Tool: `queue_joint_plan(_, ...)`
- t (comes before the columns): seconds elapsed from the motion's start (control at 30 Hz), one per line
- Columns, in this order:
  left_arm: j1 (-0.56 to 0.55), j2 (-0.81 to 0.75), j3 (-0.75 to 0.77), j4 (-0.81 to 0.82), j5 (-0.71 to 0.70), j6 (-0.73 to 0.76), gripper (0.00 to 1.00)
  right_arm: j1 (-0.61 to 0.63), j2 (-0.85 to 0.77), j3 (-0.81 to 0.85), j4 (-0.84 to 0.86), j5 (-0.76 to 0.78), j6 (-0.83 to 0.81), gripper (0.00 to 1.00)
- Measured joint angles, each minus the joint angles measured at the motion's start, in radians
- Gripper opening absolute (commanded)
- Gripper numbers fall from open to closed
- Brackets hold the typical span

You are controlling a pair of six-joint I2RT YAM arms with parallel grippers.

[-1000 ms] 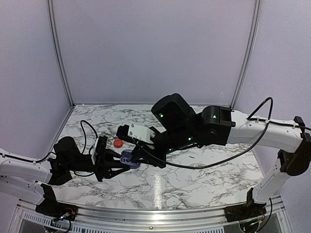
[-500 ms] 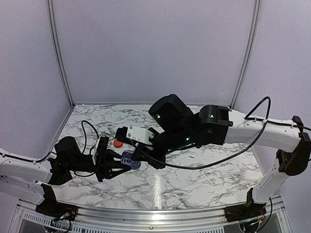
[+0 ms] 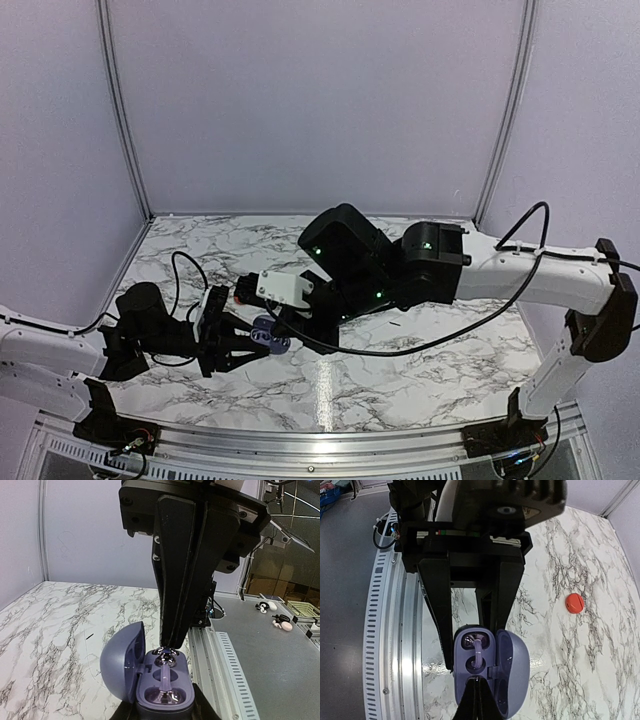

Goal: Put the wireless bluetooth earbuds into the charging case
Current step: Adjust the right earbud in the right side groove of the charging case.

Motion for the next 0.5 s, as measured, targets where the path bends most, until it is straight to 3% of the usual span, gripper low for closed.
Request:
queue_joint_plan(0.27, 0.0, 0.0, 0.0, -0.024, -0.002, 0.007, 0.0, 0.008, 0.013, 0.006, -0.012, 0.044, 0.001, 0.01)
queue_joint_plan(0.5, -0.004, 0.0, 0.0, 0.0, -0.003, 0.011, 0.0, 0.008, -0.001, 0.008, -0.011, 0.024, 0.007, 0.2)
